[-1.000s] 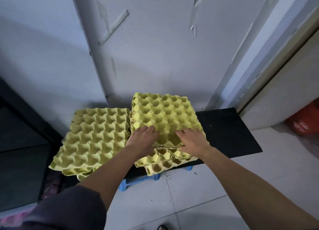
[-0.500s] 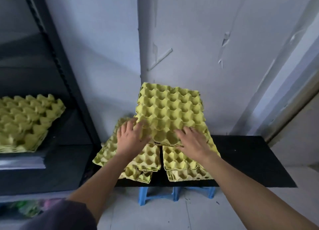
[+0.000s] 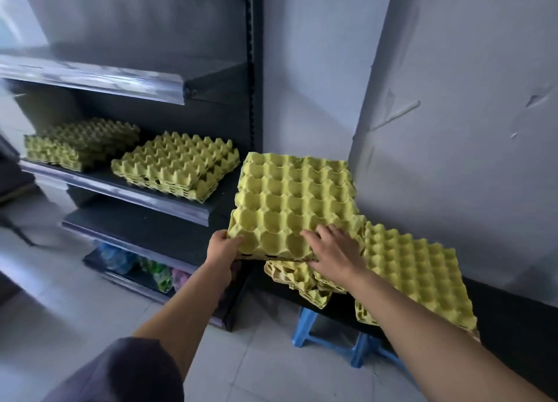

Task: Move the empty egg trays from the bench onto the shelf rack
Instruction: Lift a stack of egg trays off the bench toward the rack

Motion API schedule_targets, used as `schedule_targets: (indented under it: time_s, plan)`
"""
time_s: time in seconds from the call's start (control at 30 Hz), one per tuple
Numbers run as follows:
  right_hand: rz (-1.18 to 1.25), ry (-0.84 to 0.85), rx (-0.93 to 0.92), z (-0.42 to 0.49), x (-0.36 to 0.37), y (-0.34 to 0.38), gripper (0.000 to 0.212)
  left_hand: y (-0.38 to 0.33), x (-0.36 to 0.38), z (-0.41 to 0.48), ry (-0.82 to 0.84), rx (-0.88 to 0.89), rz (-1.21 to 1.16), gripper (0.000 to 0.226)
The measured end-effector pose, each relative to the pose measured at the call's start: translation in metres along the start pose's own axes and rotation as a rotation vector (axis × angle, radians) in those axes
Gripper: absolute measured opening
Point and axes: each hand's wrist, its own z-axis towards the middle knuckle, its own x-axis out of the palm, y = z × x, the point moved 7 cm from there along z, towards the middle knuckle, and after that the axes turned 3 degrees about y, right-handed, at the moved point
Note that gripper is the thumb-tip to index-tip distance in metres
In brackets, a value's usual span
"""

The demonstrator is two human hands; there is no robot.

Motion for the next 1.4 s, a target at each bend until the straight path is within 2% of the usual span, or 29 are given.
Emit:
schedule_targets:
  time_s: [0.17, 0.3, 0.4, 0.57, 0.67, 0.9, 1.07, 1.2, 1.33, 1.4]
  plan:
    - [-0.039, -0.035, -0.090, 0.041, -0.012, 0.066, 0.064, -0.004, -0.063, 0.020, 0.032, -0.041, -0.228, 0.038]
    - [-0.025, -0.060, -0.119, 0.090, -0.017, 0.123, 0.066, -0.025, -0.121, 0.049, -0.005, 0.043, -0.294, 0.048]
    - [-0.012, -0.086, -0.137, 0.131, -0.019, 0.169, 0.065, -0.044, -0.175, 0.080, -0.049, 0.096, -0.329, 0.049]
    - [0.016, -0.136, -0.106, 0.193, -0.026, 0.229, 0.061, -0.075, -0.239, 0.133, -0.033, 0.137, -0.347, 0.042]
    - [0.013, -0.152, -0.073, 0.223, -0.026, 0.250, 0.061, -0.092, -0.262, 0.162, -0.060, 0.174, -0.349, 0.031]
    - [0.007, -0.179, -0.021, 0.302, -0.023, 0.273, 0.062, -0.113, -0.292, 0.249, -0.058, 0.179, -0.356, 0.054]
    - [0.013, -0.174, -0.022, 0.363, -0.017, 0.278, 0.061, -0.140, -0.301, 0.299, -0.043, 0.225, -0.301, 0.049]
    - [0.021, -0.154, -0.024, 0.400, -0.013, 0.284, 0.058, -0.154, -0.312, 0.333, -0.109, 0.218, -0.114, 0.049]
    - [0.017, -0.132, -0.005, 0.420, -0.004, 0.287, 0.040, -0.160, -0.314, 0.363, -0.157, 0.159, 0.304, 0.047]
    - [-0.004, -0.083, 0.005, 0.426, 0.004, 0.290, 0.038, -0.159, -0.311, 0.371, -0.157, 0.153, 0.498, 0.044]
